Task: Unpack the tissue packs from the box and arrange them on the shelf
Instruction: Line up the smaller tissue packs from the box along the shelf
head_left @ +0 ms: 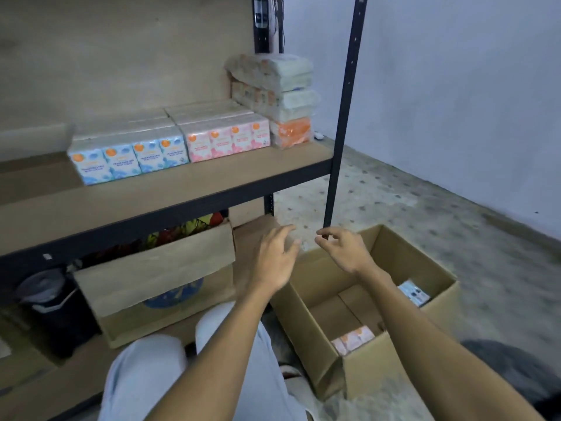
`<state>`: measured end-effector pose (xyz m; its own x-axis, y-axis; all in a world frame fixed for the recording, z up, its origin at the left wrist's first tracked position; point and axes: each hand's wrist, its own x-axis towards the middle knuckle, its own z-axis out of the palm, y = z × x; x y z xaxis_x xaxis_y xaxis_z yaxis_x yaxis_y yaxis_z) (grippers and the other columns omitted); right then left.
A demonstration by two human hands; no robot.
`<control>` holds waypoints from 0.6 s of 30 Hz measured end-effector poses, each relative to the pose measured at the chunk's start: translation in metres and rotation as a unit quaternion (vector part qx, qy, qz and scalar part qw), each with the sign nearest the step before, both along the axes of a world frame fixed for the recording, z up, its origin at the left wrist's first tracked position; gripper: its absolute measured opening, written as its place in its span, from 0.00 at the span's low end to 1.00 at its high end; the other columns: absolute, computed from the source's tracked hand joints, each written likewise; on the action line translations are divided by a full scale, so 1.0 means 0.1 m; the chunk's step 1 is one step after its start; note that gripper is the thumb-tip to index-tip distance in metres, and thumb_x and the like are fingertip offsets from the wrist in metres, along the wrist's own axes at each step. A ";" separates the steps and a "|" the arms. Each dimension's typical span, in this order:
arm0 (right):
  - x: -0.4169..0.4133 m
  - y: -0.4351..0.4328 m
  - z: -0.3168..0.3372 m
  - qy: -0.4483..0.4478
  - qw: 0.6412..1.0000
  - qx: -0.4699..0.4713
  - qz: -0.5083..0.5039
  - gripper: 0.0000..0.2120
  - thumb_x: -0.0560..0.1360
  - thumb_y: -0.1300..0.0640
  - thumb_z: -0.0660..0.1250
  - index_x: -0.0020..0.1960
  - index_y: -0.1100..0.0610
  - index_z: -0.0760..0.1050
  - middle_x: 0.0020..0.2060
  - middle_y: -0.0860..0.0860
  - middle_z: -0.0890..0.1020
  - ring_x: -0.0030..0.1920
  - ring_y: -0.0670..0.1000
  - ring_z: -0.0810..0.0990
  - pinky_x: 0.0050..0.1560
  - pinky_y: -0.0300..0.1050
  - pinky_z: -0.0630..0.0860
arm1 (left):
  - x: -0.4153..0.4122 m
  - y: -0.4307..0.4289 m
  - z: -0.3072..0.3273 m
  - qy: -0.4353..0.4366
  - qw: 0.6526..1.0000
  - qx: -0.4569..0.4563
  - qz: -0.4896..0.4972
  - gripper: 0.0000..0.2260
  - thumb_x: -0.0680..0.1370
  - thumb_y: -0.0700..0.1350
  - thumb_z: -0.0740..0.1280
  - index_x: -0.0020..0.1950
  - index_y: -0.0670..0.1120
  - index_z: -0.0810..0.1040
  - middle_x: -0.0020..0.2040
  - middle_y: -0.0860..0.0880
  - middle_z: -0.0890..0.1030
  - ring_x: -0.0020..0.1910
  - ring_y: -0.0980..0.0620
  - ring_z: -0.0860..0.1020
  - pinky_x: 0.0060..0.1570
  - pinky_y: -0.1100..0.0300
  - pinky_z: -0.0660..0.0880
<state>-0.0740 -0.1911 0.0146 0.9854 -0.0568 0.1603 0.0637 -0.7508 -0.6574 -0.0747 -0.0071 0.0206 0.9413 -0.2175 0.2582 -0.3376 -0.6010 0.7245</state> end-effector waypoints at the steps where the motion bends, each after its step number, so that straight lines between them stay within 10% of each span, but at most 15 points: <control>1: -0.02 -0.10 -0.08 0.015 1.000 -0.005 -0.006 0.16 0.77 0.45 0.63 0.60 0.52 0.78 0.61 0.49 0.79 0.63 0.50 0.75 0.60 0.41 0.68 | 0.00 -0.09 -0.08 0.018 1.000 0.005 -0.005 0.17 0.81 0.52 0.60 0.69 0.52 0.71 0.68 0.52 0.72 0.68 0.51 0.67 0.68 0.53 0.65; 18: 0.24 -1.34 -1.42 0.224 0.963 -0.142 -0.038 0.22 0.72 0.42 0.66 0.64 0.47 0.72 0.62 0.51 0.77 0.63 0.54 0.72 0.61 0.56 0.72 | 0.15 -1.42 -1.45 0.266 0.944 0.168 -0.101 0.23 0.80 0.57 0.59 0.73 0.53 0.65 0.73 0.48 0.67 0.71 0.46 0.65 0.68 0.49 0.64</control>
